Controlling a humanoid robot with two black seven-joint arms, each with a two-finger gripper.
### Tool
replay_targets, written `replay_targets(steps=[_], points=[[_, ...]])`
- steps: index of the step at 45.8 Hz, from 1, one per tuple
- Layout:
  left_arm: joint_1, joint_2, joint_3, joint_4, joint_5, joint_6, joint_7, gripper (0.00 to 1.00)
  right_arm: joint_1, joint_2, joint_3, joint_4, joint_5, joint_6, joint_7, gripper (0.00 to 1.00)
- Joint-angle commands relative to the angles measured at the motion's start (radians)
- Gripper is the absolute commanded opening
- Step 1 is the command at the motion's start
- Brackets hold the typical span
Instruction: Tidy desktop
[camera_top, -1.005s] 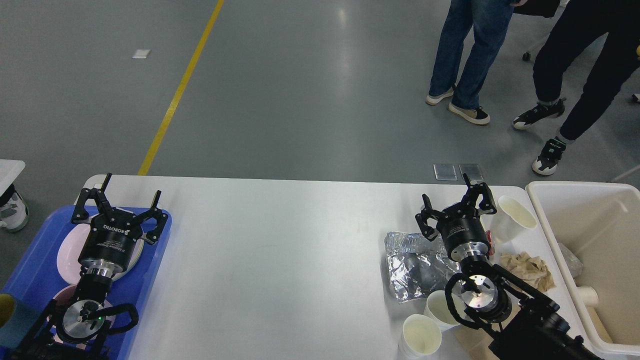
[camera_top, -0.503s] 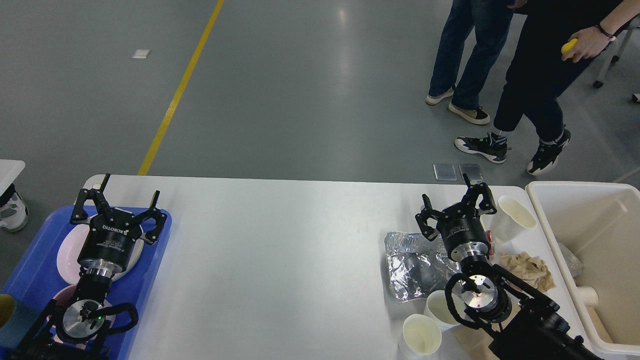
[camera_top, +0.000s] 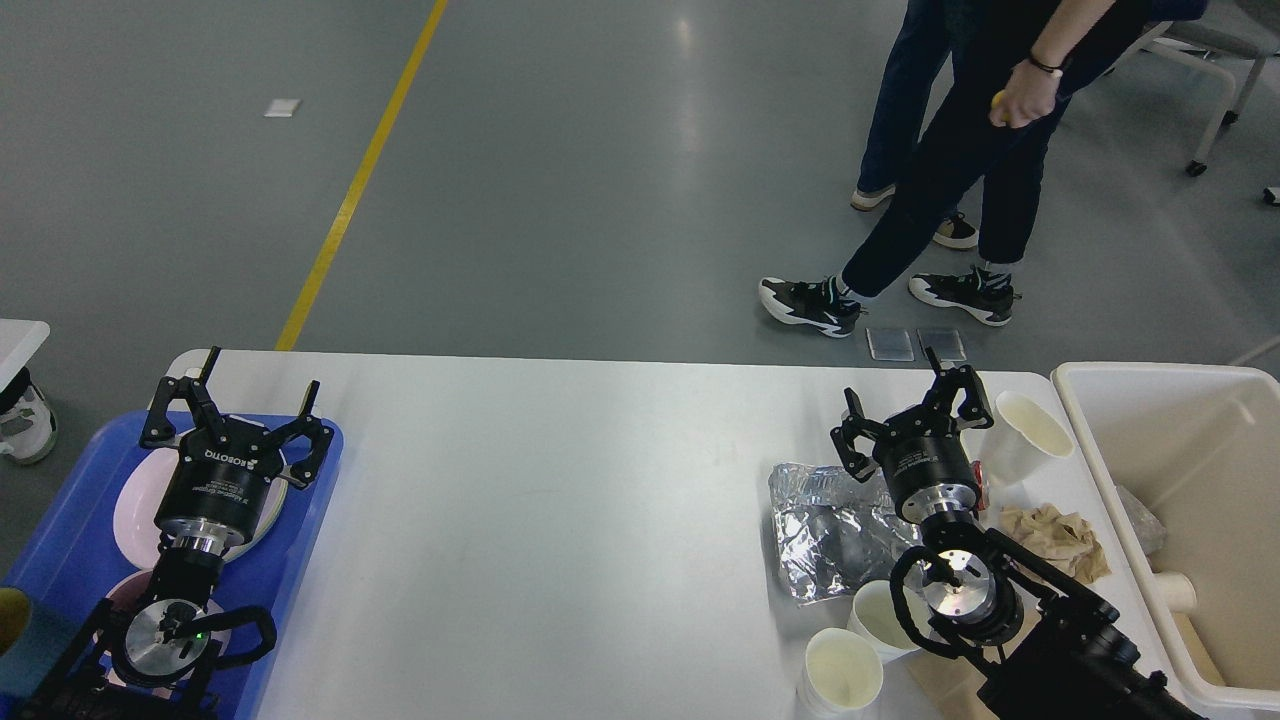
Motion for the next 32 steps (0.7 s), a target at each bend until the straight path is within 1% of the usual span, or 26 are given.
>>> replay_targets(steps=[1, 12, 18, 22, 32], points=[[0.0, 0.0, 0.0, 0.0, 0.0, 0.0, 0.0, 0.96, 0.0, 0.0, 0.0, 0.0, 0.0, 0.0, 0.0, 1.0], [0.0, 0.0, 0.0, 0.0, 0.0, 0.0, 0.002, 0.96, 0.006, -0.014, 0.014, 0.021, 0.003, 0.002, -0.003, 1.0], [0.0, 0.0, 0.0, 0.0, 0.0, 0.0, 0.002, 0.96, 0.028, -0.054, 0.1, 0.028, 0.005, 0.003, -0.005, 1.0], [0.0, 0.0, 0.0, 0.0, 0.0, -0.002, 0.002, 0.96, 0.034, -0.058, 0.143, 0.017, 0.005, -0.006, -0.005, 1.0], [0.0, 0.0, 0.0, 0.0, 0.0, -0.002, 0.002, 0.96, 0.061, -0.078, 0.16, 0.012, 0.005, -0.003, -0.005, 1.0]])
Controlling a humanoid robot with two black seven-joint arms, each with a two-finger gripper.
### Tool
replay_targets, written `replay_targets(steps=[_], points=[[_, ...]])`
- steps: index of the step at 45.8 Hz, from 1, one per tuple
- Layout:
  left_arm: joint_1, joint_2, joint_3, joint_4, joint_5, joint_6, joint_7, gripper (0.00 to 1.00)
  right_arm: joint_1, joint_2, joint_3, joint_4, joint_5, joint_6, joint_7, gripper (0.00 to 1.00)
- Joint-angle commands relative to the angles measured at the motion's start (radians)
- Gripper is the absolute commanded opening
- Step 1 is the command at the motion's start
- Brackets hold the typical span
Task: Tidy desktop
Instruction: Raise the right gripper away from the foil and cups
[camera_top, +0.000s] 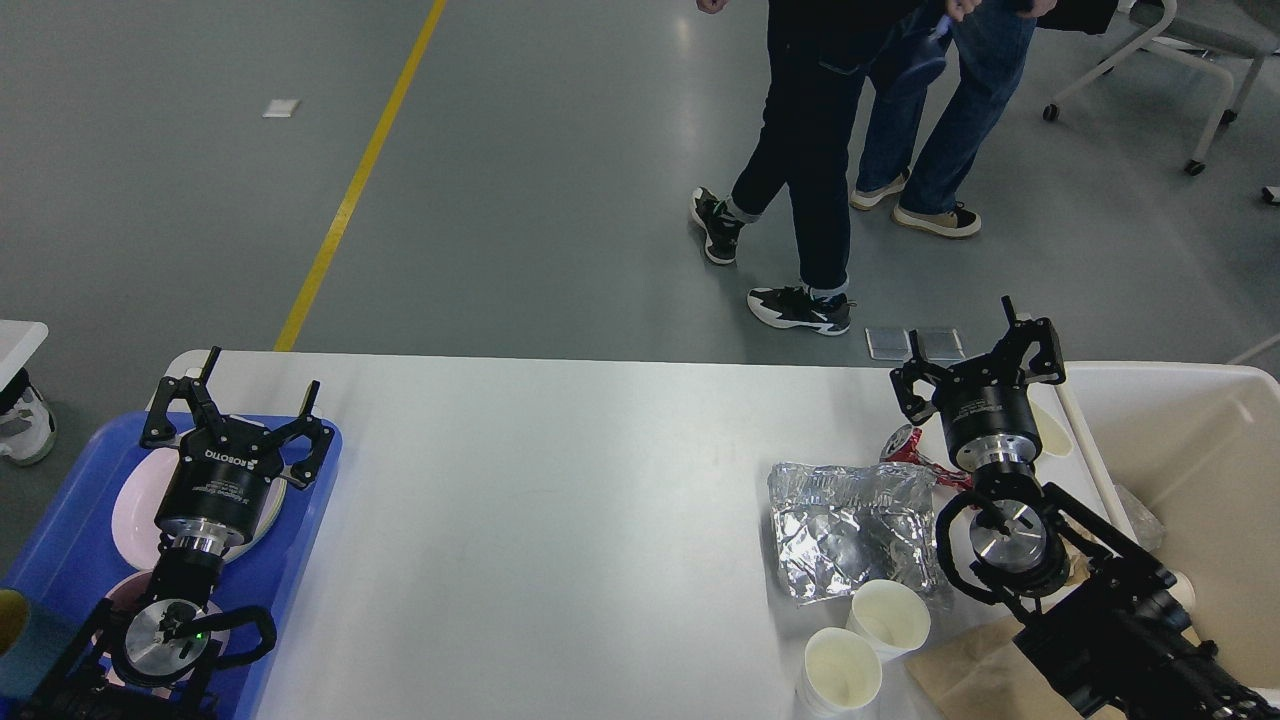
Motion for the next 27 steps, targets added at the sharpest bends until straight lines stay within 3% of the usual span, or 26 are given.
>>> replay_targets(steps=[1, 19, 27], points=[[0.0, 0.0, 0.0, 0.0, 0.0, 0.0, 0.0, 0.96, 0.003, -0.017, 0.004, -0.003, 0.0, 0.003, 0.0, 1.0], [0.0, 0.0, 0.0, 0.0, 0.0, 0.0, 0.0, 0.96, -0.034, -0.013, -0.013, -0.001, 0.0, 0.008, -0.001, 1.0], [0.0, 0.0, 0.0, 0.0, 0.0, 0.0, 0.0, 0.96, -0.068, -0.011, -0.106, 0.011, -0.002, 0.009, -0.006, 1.0]])
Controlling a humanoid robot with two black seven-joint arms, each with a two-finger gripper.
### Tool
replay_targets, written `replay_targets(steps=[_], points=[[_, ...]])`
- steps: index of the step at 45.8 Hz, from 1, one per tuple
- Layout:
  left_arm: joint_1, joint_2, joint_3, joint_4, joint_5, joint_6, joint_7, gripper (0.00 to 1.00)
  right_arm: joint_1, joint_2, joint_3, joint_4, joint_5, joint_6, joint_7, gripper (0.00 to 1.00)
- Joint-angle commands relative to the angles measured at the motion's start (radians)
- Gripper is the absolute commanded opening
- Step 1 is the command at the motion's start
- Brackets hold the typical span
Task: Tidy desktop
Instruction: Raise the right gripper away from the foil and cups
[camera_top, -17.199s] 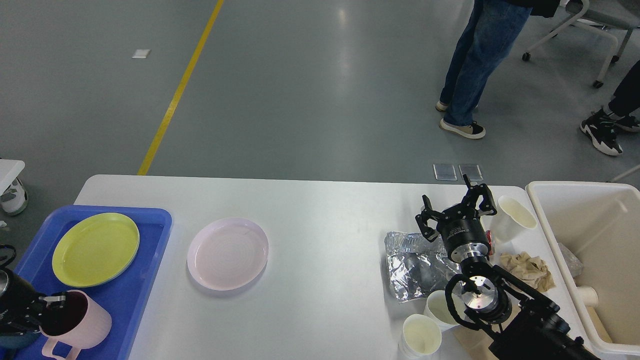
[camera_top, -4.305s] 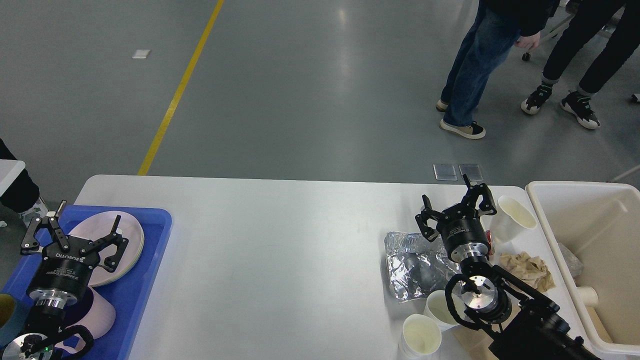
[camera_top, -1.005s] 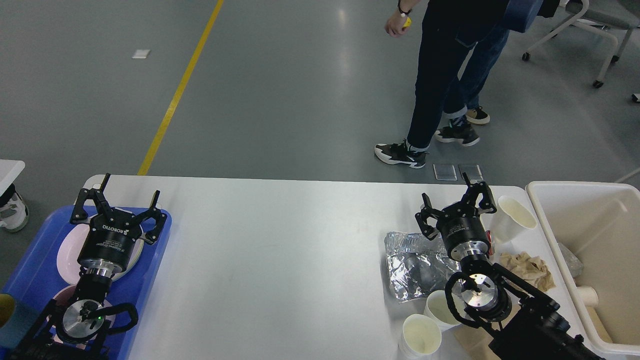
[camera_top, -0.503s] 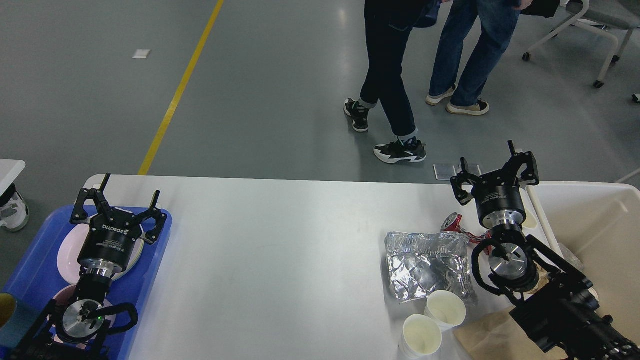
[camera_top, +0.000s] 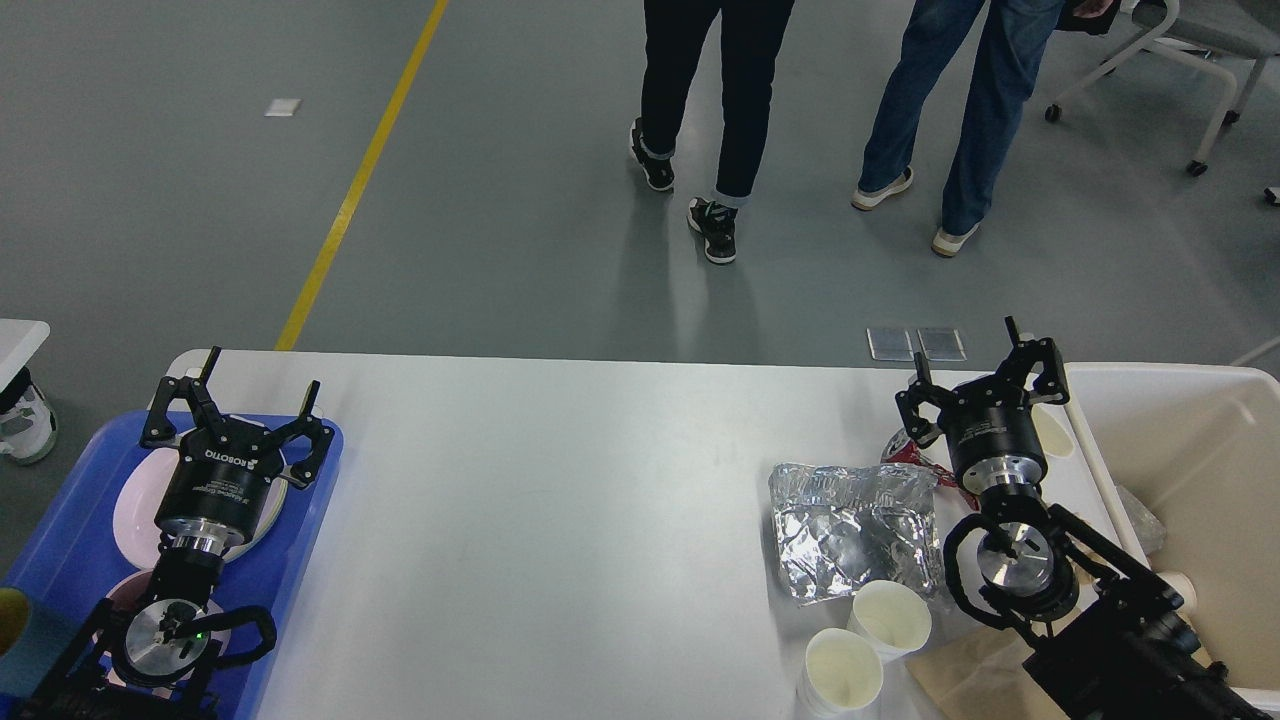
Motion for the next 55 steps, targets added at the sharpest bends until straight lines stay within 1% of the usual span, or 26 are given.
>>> replay_targets(steps=[1, 15, 23, 29, 32, 35, 38, 40, 44, 49, 52, 55], points=[[0.0, 0.0, 0.0, 0.0, 0.0, 0.0, 0.0, 0.96, -0.009, -0.002, -0.065, 0.006, 0.0, 0.001, -0.002, 1.0], [0.0, 0.0, 0.0, 0.0, 0.0, 0.0, 0.0, 0.96, -0.011, -0.004, -0.062, 0.006, 0.0, 0.001, -0.005, 1.0], [-0.001, 0.0, 0.0, 0.0, 0.0, 0.0, 0.0, 0.96, -0.017, -0.008, -0.05, 0.058, 0.0, 0.001, -0.005, 1.0], [-0.001, 0.0, 0.0, 0.0, 0.0, 0.0, 0.0, 0.96, -0.003, -0.01, -0.039, 0.062, 0.0, 0.003, -0.005, 1.0], [-0.001, 0.0, 0.0, 0.0, 0.0, 0.0, 0.0, 0.96, 0.003, -0.011, -0.039, 0.064, 0.0, 0.004, -0.013, 1.0], [-0.001, 0.0, 0.0, 0.0, 0.0, 0.0, 0.0, 0.96, 0.011, -0.013, -0.041, 0.064, 0.0, 0.007, -0.033, 1.0], [-0.001, 0.0, 0.0, 0.0, 0.0, 0.0, 0.0, 0.96, 0.014, -0.016, -0.043, 0.073, 0.0, 0.018, -0.033, 1.0], [-0.001, 0.0, 0.0, 0.0, 0.0, 0.0, 0.0, 0.96, 0.014, -0.037, -0.049, 0.092, 0.0, 0.035, -0.033, 1.0], [-0.001, 0.0, 0.0, 0.0, 0.0, 0.0, 0.0, 0.96, 0.009, -0.129, -0.079, 0.128, -0.001, 0.078, -0.036, 1.0], [-0.001, 0.0, 0.0, 0.0, 0.0, 0.0, 0.0, 0.96, 0.015, -0.191, -0.121, 0.15, 0.002, 0.119, -0.036, 1.0], [-0.001, 0.0, 0.0, 0.0, 0.0, 0.0, 0.0, 0.96, 0.049, -0.255, -0.188, 0.15, 0.002, 0.144, -0.035, 1.0], [-0.001, 0.0, 0.0, 0.0, 0.0, 0.0, 0.001, 0.96, 0.142, -0.323, -0.306, 0.127, 0.002, 0.184, -0.028, 1.0]])
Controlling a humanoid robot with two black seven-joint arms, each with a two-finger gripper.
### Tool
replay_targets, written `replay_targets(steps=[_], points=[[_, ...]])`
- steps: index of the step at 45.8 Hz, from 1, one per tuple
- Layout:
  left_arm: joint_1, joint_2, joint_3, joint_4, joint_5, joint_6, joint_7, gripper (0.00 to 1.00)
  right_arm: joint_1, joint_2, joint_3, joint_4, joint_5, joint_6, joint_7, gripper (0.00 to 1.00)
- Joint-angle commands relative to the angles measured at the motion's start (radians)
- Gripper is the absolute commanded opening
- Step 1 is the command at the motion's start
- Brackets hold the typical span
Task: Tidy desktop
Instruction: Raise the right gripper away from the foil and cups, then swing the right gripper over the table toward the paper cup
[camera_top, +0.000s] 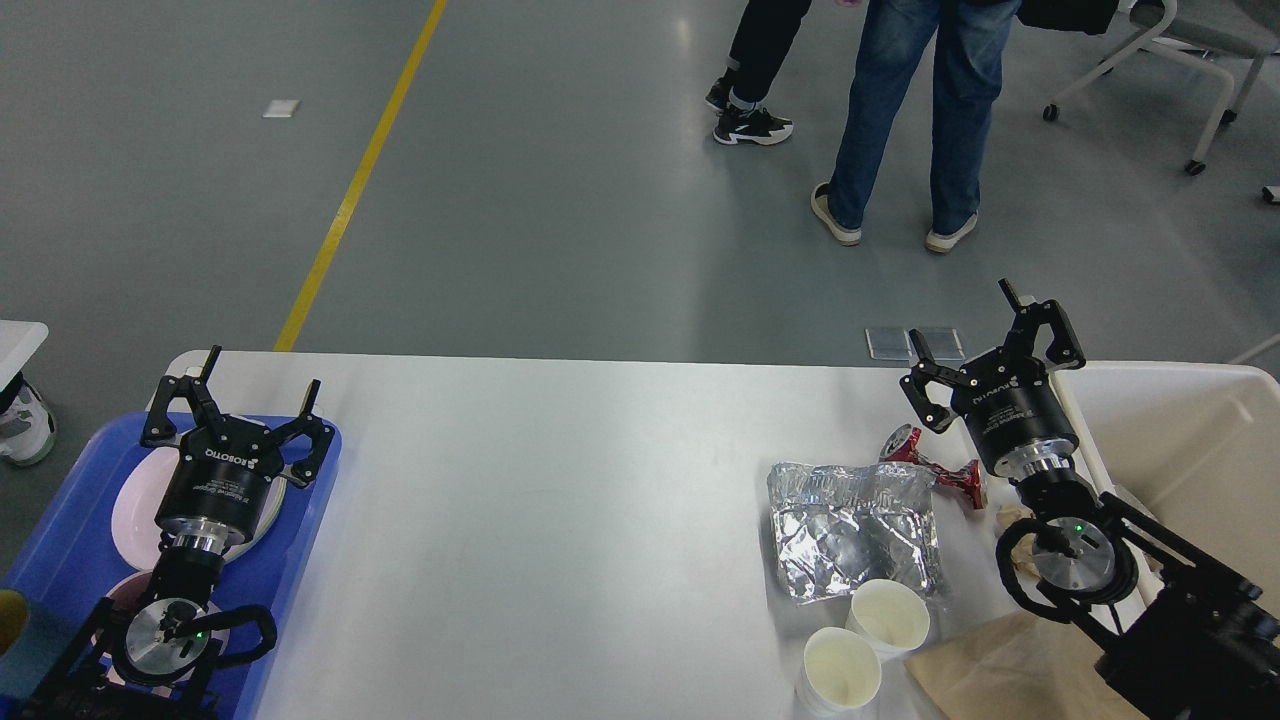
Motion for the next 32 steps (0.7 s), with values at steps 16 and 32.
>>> replay_targets(steps=[16, 32], points=[[0.0, 0.0, 0.0, 0.0, 0.0, 0.0, 0.001, 0.96, 0.748, -0.186, -1.183, -0.104, 0.001, 0.062, 0.008, 1.0], [0.0, 0.0, 0.0, 0.0, 0.0, -0.002, 0.002, 0.96, 1.327, 0.013, -1.923, -0.081, 0.017, 0.333, 0.005, 1.0]])
